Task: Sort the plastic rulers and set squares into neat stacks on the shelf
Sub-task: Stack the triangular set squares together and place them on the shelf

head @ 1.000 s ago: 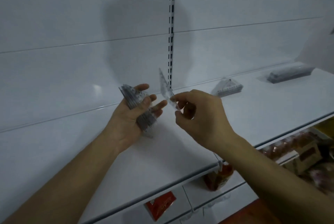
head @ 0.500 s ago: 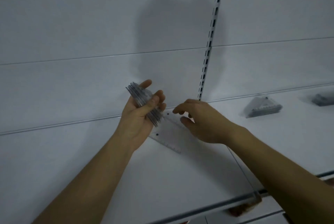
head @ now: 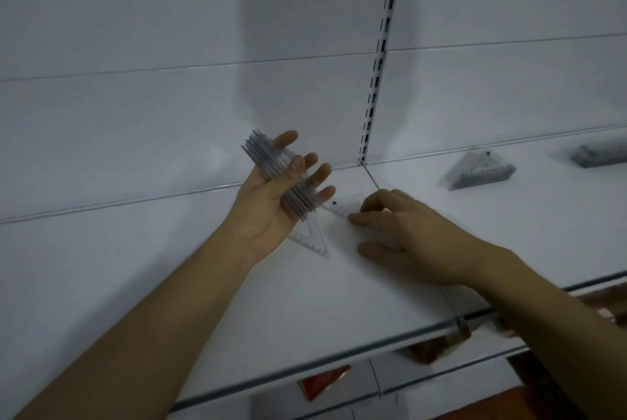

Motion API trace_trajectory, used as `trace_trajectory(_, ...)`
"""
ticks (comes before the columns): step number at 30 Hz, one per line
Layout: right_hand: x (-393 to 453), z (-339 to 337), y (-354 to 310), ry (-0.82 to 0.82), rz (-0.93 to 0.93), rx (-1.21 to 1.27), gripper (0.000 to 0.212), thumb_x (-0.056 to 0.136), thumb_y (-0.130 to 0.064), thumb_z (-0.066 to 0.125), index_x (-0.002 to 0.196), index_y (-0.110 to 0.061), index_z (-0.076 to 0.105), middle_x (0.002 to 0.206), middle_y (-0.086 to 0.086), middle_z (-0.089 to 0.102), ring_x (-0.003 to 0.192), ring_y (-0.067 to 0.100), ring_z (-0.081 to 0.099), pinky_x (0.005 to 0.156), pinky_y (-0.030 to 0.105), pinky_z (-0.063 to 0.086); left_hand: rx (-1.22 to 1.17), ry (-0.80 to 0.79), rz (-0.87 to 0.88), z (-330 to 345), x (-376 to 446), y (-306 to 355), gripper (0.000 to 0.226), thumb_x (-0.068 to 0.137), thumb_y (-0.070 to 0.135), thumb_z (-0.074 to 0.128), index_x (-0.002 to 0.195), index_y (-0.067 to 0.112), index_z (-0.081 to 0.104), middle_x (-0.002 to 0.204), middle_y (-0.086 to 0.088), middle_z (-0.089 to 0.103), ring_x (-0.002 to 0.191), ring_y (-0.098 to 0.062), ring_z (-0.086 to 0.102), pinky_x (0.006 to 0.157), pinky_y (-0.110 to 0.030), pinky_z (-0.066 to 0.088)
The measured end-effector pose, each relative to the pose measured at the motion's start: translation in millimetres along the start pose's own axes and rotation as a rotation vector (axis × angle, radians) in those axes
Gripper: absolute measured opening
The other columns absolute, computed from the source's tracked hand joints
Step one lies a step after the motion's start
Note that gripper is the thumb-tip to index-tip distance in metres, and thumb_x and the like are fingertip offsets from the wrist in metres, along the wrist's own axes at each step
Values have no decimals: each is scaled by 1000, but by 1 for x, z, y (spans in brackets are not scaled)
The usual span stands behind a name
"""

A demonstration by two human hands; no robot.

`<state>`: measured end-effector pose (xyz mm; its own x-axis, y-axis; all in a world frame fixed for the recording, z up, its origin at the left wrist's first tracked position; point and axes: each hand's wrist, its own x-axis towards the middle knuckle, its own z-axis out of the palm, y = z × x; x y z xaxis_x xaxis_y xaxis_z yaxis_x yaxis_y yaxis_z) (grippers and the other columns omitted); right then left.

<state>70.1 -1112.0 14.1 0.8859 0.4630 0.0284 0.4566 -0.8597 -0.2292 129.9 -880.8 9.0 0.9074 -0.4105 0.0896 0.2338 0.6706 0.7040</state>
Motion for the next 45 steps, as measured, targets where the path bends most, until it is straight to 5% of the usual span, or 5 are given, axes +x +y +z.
trace_trajectory(8,-72,-13,-1,-147,-4,-24,91,71,-88,54,148,-40,41,133,-20,37,120,1,33,106,27,33,74,-25,-148,11,-7,-21,56,67,2,83,117,18,65,110,-19,66,89,-25,70,80,-38,59)
trace_trajectory(18,-115,11,-1,136,-235,-124,37,90,-23,60,126,-20,67,117,-3,63,102,15,60,85,30,55,148,-4,-218,21,-16,-23,48,77,-7,67,117,20,63,94,-9,59,64,-12,62,62,-25,58)
trace_trajectory(31,-42,-3,-31,1128,-13,119,5,88,-8,77,93,-7,78,82,1,74,73,7,65,76,8,46,132,9,-123,20,-13,-18,59,61,22,90,114,18,64,108,-12,67,100,-39,70,73,-37,59)
trace_trajectory(39,28,14,-69,909,-63,202,11,92,-13,72,101,-14,77,99,-2,75,88,14,63,78,26,53,107,-83,15,9,-6,-3,77,69,35,86,137,24,52,140,-21,56,126,-37,57,99,-42,50)
trace_trajectory(45,38,25,-74,793,-80,256,15,93,-14,66,104,-18,75,108,-8,73,98,13,57,87,14,42,95,13,41,1,-6,9,38,87,13,64,124,19,56,129,-19,60,94,-24,67,78,-36,57)
